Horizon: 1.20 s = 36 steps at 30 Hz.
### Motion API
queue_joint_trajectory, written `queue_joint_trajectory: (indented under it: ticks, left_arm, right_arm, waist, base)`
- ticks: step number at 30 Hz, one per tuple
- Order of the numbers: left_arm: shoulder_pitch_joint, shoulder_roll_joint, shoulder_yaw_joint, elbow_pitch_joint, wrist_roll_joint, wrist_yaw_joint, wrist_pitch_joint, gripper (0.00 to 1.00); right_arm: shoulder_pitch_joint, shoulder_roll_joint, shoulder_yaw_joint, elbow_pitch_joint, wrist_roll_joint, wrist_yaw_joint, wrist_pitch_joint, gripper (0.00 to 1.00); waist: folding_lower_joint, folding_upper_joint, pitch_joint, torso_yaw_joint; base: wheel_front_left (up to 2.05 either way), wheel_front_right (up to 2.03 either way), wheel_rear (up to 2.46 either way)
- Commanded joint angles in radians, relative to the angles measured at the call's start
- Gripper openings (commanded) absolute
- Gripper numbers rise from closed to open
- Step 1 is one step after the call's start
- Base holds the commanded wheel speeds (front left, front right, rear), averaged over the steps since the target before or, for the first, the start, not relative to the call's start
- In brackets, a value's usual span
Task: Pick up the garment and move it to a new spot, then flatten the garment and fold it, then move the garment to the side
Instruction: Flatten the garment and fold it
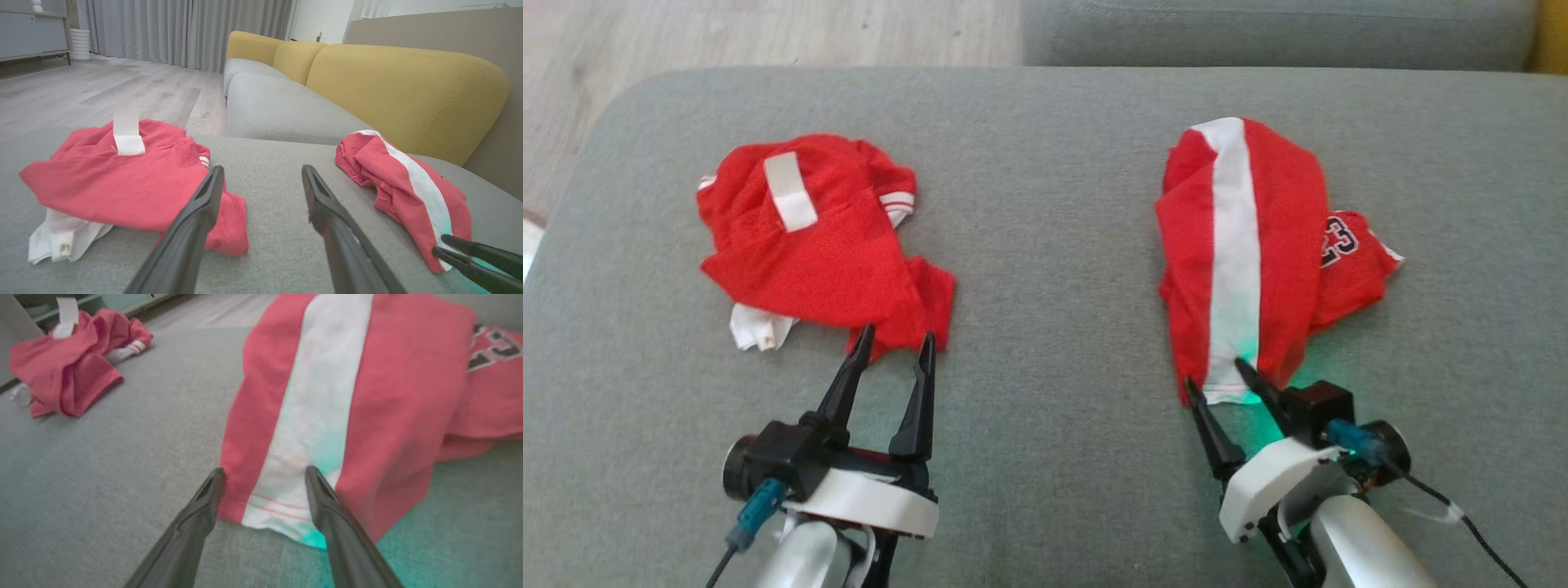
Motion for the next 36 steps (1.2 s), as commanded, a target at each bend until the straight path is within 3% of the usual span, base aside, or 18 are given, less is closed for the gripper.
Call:
queue_joint_trajectory:
  ticks: [1, 6, 7, 9, 15, 21, 29, 36]
  left_arm:
    - [-0.053, 0.0, 0.04, -0.024, 0.007, -0.007, -0.009, 1.0]
    - [-0.059, -0.011, 0.051, -0.015, 0.017, -0.016, -0.009, 1.0]
    - [-0.06, -0.014, 0.054, -0.013, 0.02, -0.018, -0.009, 1.0]
    - [-0.061, -0.019, 0.059, -0.009, 0.025, -0.022, -0.009, 1.0]
    - [-0.054, -0.033, 0.078, 0.0, 0.039, -0.031, -0.009, 1.0]
    - [-0.039, -0.044, 0.095, -0.003, 0.052, -0.038, -0.009, 1.0]
    - [-0.012, -0.054, 0.12, -0.018, 0.061, -0.046, -0.009, 1.0]
    - [0.015, -0.065, 0.143, -0.029, 0.059, -0.048, -0.01, 1.0]
  right_arm:
    - [-0.043, -0.002, 0.029, 0.007, -0.003, -0.001, 0.011, 1.0]
    - [-0.073, -0.002, 0.041, 0.088, -0.007, -0.001, 0.044, 1.0]
    - [-0.079, -0.002, 0.044, 0.102, -0.006, -0.001, 0.049, 0.96]
    - [-0.09, -0.002, 0.051, 0.121, -0.003, -0.001, 0.045, 0.0]
    - [-0.121, -0.002, 0.062, 0.118, -0.011, -0.001, -0.012, 0.0]
    - [-0.189, -0.002, 0.12, 0.027, 0.003, -0.001, -0.07, 0.0]
    - [-0.45, -0.002, 0.255, -0.138, 0.07, -0.001, -0.095, 0.0]
    - [-0.716, -0.002, 0.103, -0.187, 0.175, -0.001, -0.119, 0.0]
  waist:
    - [0.0, 0.0, 0.012, 0.015]
    - [0.0, 0.0, 0.02, 0.031]
    - [0.0, 0.0, 0.021, 0.033]
    - [0.0, 0.0, 0.018, 0.036]
    - [0.0, 0.0, -0.009, 0.033]
    - [0.0, 0.0, -0.046, 0.032]
    - [0.0, 0.0, -0.083, 0.047]
    - [0.0, 0.0, -0.096, 0.06]
  base:
    - [0.0, 0.0, 0.0]
    - [0.0, 0.0, 0.0]
    - [0.0, 0.0, 0.0]
    - [0.0, 0.0, 0.0]
    - [0.0, 0.0, 0.0]
    - [0.0, 0.0, 0.0]
    - [0.0, 0.0, 0.0]
    - [0.0, 0.0, 0.0]
